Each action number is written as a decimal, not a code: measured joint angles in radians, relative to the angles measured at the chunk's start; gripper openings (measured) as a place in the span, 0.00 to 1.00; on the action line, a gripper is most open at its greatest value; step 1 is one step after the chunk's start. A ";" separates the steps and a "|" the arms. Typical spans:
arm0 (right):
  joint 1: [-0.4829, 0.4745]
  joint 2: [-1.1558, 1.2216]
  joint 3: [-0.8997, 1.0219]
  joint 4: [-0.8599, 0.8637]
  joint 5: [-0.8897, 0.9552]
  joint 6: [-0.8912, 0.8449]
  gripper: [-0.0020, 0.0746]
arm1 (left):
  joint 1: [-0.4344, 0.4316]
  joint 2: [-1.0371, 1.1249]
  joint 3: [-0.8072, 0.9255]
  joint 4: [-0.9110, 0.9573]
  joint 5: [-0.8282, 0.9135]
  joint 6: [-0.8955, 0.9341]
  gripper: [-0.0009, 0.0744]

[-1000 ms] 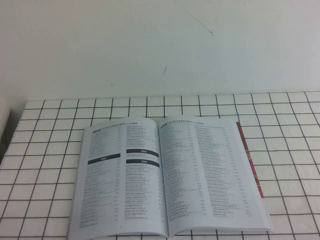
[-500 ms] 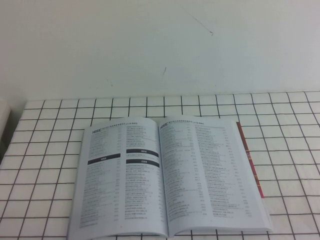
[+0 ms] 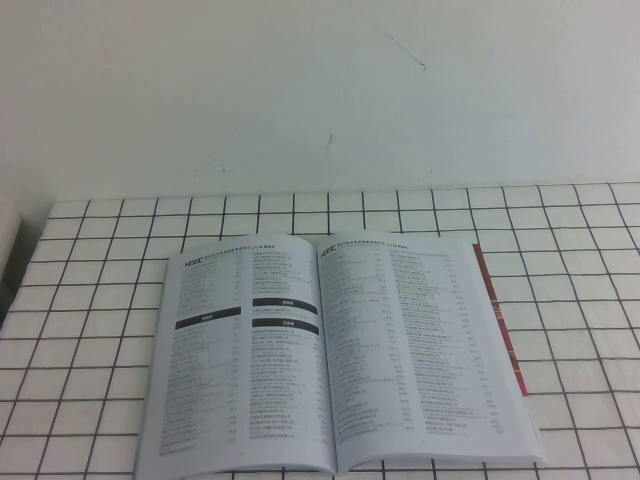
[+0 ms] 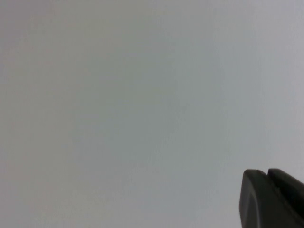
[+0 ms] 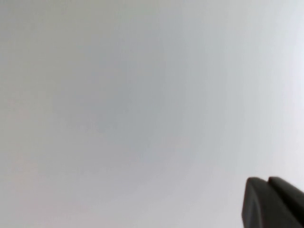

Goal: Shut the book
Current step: 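Close the open booklet and leave it lying on the table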

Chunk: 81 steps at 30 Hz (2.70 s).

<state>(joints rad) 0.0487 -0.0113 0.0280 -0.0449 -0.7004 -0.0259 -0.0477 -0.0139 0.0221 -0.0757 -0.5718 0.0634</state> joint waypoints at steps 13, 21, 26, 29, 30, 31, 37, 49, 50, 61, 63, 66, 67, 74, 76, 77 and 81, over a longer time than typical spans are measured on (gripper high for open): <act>0.000 0.012 -0.219 0.010 0.536 0.016 0.02 | 0.000 0.007 -0.214 -0.048 0.471 -0.027 0.01; 0.000 0.327 -0.512 0.121 1.085 -0.064 0.02 | 0.000 0.278 -0.459 -0.084 0.932 -0.021 0.01; 0.000 0.620 -0.571 0.443 1.191 -0.445 0.02 | 0.000 0.513 -0.485 -0.264 0.966 0.009 0.01; 0.000 0.796 -0.578 0.674 1.213 -0.731 0.02 | 0.000 0.655 -0.488 -0.371 0.969 0.068 0.01; 0.000 0.857 -0.578 0.758 1.213 -0.837 0.02 | 0.000 0.707 -0.488 -0.396 0.969 0.095 0.01; 0.000 0.904 -0.578 0.825 1.213 -0.922 0.02 | 0.000 0.754 -0.488 -0.423 0.959 0.123 0.01; 0.045 1.226 -0.580 1.222 1.186 -1.383 0.02 | 0.000 0.999 -0.499 -0.543 0.892 0.246 0.01; 0.259 1.697 -0.642 1.413 1.062 -1.576 0.02 | 0.000 1.456 -0.640 -0.602 0.785 0.301 0.01; 0.259 1.715 -0.647 1.413 1.060 -1.576 0.02 | 0.000 1.486 -0.651 -0.604 0.781 0.303 0.01; 0.261 1.753 -0.659 1.427 1.054 -1.604 0.02 | -0.002 1.777 -0.878 -0.600 0.945 0.358 0.01; 0.261 1.753 -0.659 1.427 1.055 -1.609 0.02 | -0.018 1.786 -0.911 -0.597 1.000 0.373 0.01; 0.261 1.753 -0.665 1.429 1.055 -1.611 0.02 | -0.077 1.782 -0.961 -0.627 1.101 0.407 0.01; 0.261 1.754 -0.667 1.429 1.055 -1.611 0.02 | -0.098 1.777 -0.981 -0.647 1.123 0.425 0.01; 0.261 1.752 -0.676 1.441 1.034 -1.615 0.02 | -0.227 1.695 -1.088 -0.874 1.179 0.560 0.01; 0.261 1.725 -0.676 1.441 1.009 -1.612 0.02 | -0.243 1.664 -1.105 -0.908 1.183 0.587 0.01; 0.261 1.700 -0.676 1.439 0.992 -1.606 0.02 | -0.247 1.652 -1.107 -0.914 1.183 0.597 0.01; 0.261 1.561 -0.674 1.375 0.898 -1.562 0.02 | -0.247 1.588 -1.110 -0.878 1.183 0.608 0.01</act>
<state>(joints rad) 0.3094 1.5496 -0.6456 1.3298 0.1976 -1.5877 -0.2949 1.5742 -1.0878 -0.9534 0.6109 0.6710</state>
